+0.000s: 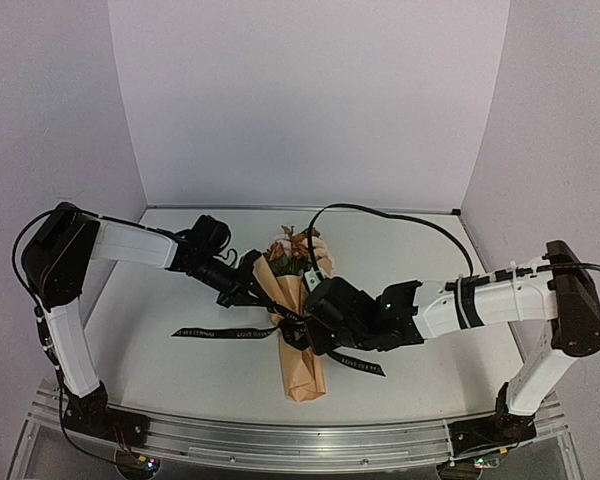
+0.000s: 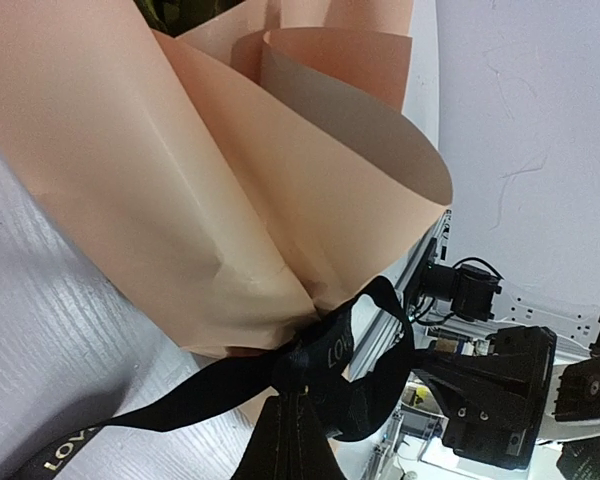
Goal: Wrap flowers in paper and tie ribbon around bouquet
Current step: Cross the half-tied ribbon over the folded bouquet.
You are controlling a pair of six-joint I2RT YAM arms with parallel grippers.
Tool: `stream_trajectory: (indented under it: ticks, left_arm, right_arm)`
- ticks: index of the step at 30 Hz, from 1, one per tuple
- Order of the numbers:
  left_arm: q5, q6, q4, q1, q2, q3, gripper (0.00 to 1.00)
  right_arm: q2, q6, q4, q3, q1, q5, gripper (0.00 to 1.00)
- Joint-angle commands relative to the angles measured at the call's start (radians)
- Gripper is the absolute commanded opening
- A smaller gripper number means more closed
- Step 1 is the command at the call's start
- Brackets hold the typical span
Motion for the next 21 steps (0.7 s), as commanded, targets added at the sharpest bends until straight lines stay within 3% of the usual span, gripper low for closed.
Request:
stream_trajectory:
  ticks: [1,21]
  left_arm:
    - [-0.079,0.038,-0.011,0.004,-0.084,-0.013,0.0]
    - [-0.29,-0.009,0.081,0.017,-0.221,-0.2,0.0]
  right_arm:
    - [-0.032,0.069,0.023,-0.033,-0.027,0.036,0.0]
    - [-0.071,0.146,0.074,-0.148,-0.132,-0.081,0.0]
